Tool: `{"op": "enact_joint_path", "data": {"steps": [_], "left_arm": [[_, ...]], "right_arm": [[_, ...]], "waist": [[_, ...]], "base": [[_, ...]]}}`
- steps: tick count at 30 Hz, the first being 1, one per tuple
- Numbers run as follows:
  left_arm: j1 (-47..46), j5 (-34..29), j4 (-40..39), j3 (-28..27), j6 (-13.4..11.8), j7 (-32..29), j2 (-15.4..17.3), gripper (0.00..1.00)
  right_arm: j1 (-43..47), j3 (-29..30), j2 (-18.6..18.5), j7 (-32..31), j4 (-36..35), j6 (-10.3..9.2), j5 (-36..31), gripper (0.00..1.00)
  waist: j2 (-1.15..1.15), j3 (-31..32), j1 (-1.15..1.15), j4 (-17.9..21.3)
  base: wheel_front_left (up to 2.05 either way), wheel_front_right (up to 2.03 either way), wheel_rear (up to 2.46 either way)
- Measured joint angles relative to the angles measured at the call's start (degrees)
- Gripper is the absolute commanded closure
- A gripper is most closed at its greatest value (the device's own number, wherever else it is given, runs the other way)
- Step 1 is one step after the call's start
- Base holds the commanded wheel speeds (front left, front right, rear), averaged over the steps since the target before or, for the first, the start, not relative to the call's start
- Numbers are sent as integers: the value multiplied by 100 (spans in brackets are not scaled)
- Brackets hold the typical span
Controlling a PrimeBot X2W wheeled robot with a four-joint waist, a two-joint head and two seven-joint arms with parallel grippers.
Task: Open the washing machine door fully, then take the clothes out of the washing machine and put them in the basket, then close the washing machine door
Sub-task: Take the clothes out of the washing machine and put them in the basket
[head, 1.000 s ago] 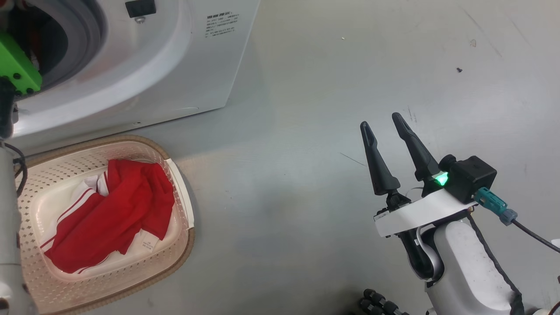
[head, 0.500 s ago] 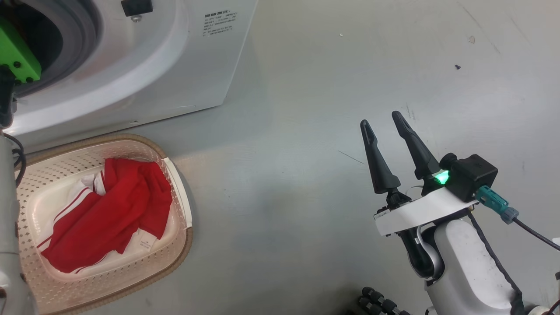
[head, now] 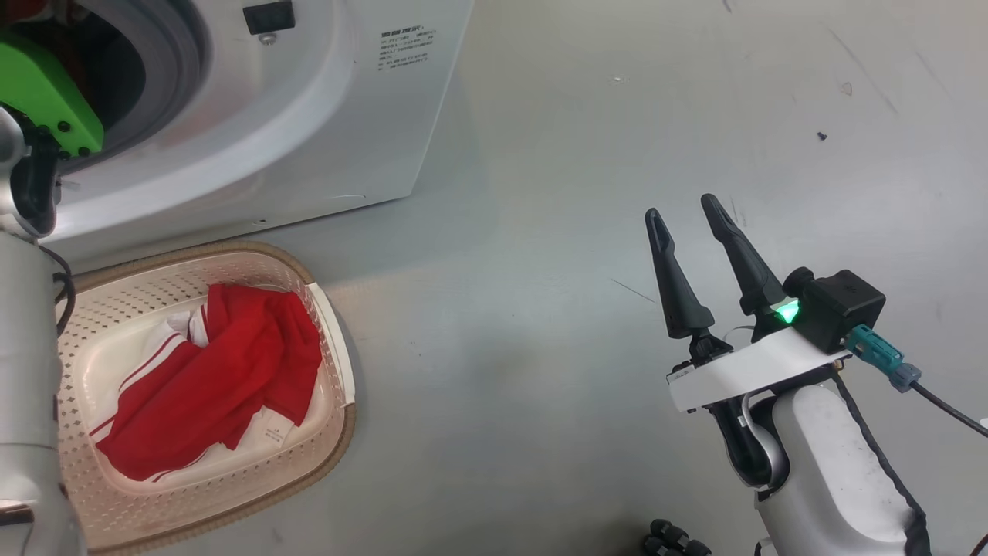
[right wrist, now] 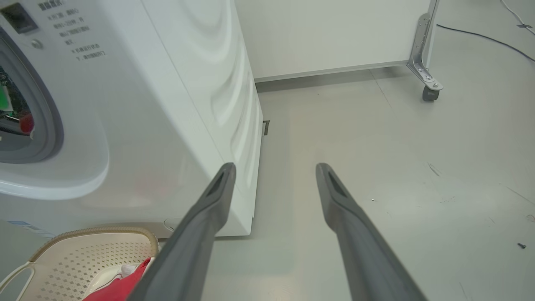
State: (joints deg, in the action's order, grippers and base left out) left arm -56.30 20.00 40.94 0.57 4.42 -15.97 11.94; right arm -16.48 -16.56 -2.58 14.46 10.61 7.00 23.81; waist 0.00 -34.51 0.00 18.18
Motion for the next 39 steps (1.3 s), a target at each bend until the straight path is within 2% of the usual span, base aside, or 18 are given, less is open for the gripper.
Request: {"op": "enact_joint_path", "data": {"steps": [11,27,39], "left_arm": [[46,16,202,25,101,456,-75,100],[686,59,332,288,243,1304,-313,100],[1353,218,363,460,246,1918,-582,100]], "right_arm": [[0,75,-1,0,104,0,-135,0],[39,170,-4,0,277,0,-265,0],[200,352,-87,0,404,0,-279,0]], "waist": [[0,261,0,-179],[0,852,0,-600],[0,1372,0,-977]], "base": [[0,0,0],[0,0,0],[0,0,0]]}}
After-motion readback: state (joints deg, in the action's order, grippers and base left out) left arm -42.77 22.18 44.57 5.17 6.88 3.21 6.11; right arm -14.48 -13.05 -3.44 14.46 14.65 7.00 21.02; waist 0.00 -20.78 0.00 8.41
